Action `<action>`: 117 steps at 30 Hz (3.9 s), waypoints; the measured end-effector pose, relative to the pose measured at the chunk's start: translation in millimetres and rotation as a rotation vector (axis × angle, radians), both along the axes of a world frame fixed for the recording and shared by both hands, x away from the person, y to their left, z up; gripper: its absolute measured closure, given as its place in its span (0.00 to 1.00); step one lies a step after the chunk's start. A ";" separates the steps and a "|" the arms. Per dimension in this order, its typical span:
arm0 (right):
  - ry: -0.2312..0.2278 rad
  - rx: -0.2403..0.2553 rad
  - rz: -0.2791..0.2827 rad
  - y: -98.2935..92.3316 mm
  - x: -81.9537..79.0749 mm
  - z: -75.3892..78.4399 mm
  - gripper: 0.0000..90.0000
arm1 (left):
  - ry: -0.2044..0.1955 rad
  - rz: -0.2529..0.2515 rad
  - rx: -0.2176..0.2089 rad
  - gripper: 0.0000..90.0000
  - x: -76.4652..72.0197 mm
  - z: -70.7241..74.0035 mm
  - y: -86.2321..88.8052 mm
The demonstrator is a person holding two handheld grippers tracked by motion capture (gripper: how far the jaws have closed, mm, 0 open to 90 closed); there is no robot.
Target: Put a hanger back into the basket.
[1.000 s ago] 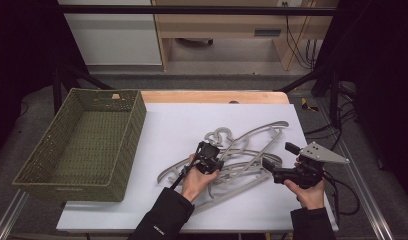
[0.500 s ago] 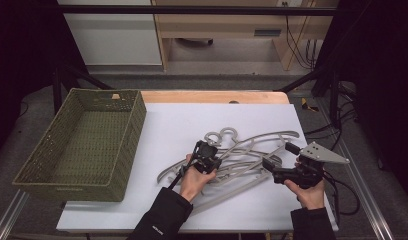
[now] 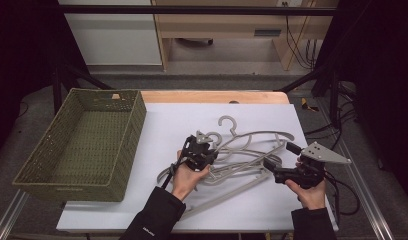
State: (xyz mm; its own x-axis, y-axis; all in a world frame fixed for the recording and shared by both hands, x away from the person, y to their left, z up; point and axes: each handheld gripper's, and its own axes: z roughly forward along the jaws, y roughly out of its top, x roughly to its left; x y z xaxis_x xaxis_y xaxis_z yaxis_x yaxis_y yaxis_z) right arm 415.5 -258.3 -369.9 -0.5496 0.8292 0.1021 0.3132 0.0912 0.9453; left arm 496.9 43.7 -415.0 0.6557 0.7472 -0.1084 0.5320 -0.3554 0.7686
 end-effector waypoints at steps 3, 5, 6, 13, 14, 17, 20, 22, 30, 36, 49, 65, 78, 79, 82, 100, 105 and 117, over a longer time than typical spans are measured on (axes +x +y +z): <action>-0.002 -0.002 0.000 0.3 0.2 -0.3 0.03 | -0.033 0.000 -0.008 0.92 -3.0 6.6 6.3; -0.001 0.000 0.001 0.3 0.1 -0.2 0.03 | -0.061 0.002 -0.015 0.92 -5.6 13.0 11.5; -0.002 0.001 0.001 0.3 0.1 -0.2 0.03 | -0.069 0.002 -0.024 0.92 -6.3 15.9 14.1; -0.004 0.001 -0.002 -0.8 -0.6 0.4 0.03 | -0.119 0.019 -0.078 0.92 -10.6 40.1 35.6; -0.005 0.000 -0.003 -0.9 -0.5 0.4 0.03 | -0.128 0.023 -0.080 0.92 -11.5 44.3 39.2; -0.004 0.001 -0.003 -1.0 -0.8 0.4 0.03 | -0.152 0.033 -0.092 0.92 -14.4 58.3 52.7; -0.004 -0.003 -0.004 -1.6 -0.7 0.3 0.03 | -0.174 0.047 -0.105 0.92 -17.0 70.0 65.4; -0.004 -0.002 -0.006 -1.6 -0.7 0.2 0.03 | -0.191 0.057 -0.106 0.92 -19.0 77.8 74.8; 0.002 -0.005 -0.008 -1.0 -0.8 -0.5 0.03 | -0.265 0.104 -0.115 0.92 -29.2 106.2 119.4; 0.006 -0.010 -0.007 0.6 0.0 -1.6 0.03 | -0.307 0.138 -0.111 0.92 -36.4 121.0 151.2; 0.007 -0.010 -0.011 -0.4 -0.3 -1.2 0.03 | -0.357 0.212 -0.085 0.92 -45.4 129.8 223.8; 0.014 -0.025 -0.008 1.8 1.5 -3.2 0.03 | -0.390 0.344 -0.056 0.92 -51.6 127.1 314.9; 0.015 -0.036 -0.006 3.9 3.1 -5.3 0.03 | -0.348 0.414 -0.020 0.92 -41.0 103.3 367.1; 0.015 -0.037 -0.006 4.0 3.2 -5.3 0.03 | -0.349 0.416 -0.017 0.92 -40.6 102.0 370.4; 0.018 -0.037 -0.005 4.2 3.2 -5.5 0.03 | -0.342 0.429 -0.012 0.92 -40.6 98.7 380.7; 0.020 -0.041 -0.007 5.1 3.7 -6.1 0.03 | -0.311 0.459 0.052 0.92 -48.8 80.9 417.8; 0.020 -0.041 -0.007 5.2 3.7 -6.2 0.03 | -0.291 0.463 0.090 0.92 -49.2 75.8 422.1; 0.024 -0.045 -0.006 6.1 4.3 -7.3 0.03 | -0.262 0.472 0.189 0.92 -41.0 60.3 410.8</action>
State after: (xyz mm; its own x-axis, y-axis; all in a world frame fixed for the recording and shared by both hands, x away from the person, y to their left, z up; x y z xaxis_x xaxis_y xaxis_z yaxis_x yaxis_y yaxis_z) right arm 419.8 -252.2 -377.1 -0.5421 0.8367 0.0780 0.3364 0.1311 0.9325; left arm 455.9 454.5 -354.7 0.2333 0.9562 0.1769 0.4670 -0.2697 0.8421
